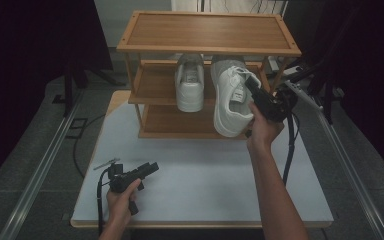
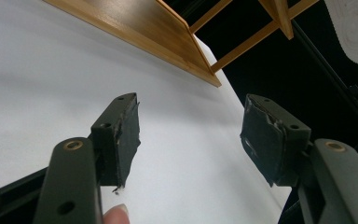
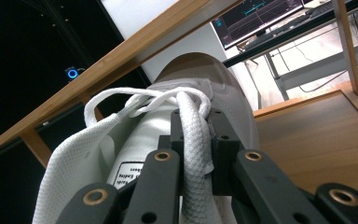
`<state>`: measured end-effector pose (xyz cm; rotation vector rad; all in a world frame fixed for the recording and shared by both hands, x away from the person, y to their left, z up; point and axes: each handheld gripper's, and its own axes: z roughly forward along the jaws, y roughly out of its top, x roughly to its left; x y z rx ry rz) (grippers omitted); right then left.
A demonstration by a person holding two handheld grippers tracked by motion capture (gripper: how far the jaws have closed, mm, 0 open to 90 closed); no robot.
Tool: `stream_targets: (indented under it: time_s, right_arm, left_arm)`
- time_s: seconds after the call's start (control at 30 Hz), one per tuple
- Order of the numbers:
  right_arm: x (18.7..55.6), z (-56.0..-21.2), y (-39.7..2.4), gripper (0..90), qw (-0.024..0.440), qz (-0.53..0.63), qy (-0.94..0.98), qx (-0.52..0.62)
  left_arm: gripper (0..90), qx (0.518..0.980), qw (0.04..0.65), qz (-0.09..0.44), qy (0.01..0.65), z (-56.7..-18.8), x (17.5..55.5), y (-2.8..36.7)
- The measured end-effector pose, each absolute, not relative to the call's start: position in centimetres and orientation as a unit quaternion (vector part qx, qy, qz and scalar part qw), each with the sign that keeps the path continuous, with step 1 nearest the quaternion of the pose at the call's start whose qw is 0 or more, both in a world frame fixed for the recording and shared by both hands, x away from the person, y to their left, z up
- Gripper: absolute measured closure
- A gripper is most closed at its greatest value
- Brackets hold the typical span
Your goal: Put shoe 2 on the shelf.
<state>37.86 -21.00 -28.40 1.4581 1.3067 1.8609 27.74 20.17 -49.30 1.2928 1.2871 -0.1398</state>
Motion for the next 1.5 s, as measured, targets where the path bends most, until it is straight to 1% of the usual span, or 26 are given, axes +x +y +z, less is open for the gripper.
stream_targets:
  time_s: [0.3, 0.63, 1.13, 1.3, 1.5]
  right_arm:
    - [40.3, -28.3, -20.0, 82.8, 0.229, 0.655, 0.464, 0.550]
    - [42.5, -28.6, -19.3, 82.7, 0.229, 0.645, 0.461, 0.565]
    - [44.2, -29.1, -19.0, 82.6, 0.240, 0.638, 0.451, 0.576]
    - [44.8, -29.4, -18.7, 82.6, 0.234, 0.635, 0.449, 0.583]
    - [45.5, -29.4, -18.3, 82.5, 0.240, 0.632, 0.451, 0.583]
  left_arm:
    - [36.7, 0.561, 0.611, -0.060, 0.556, -49.3, 27.7, 20.1]
    - [36.8, 0.562, 0.608, -0.061, 0.557, -49.4, 27.8, 20.1]
    - [36.8, 0.561, 0.610, -0.063, 0.556, -49.4, 27.7, 20.0]
    - [36.8, 0.561, 0.610, -0.064, 0.556, -49.4, 27.7, 20.0]
    - [36.9, 0.561, 0.609, -0.064, 0.557, -49.5, 27.7, 20.0]
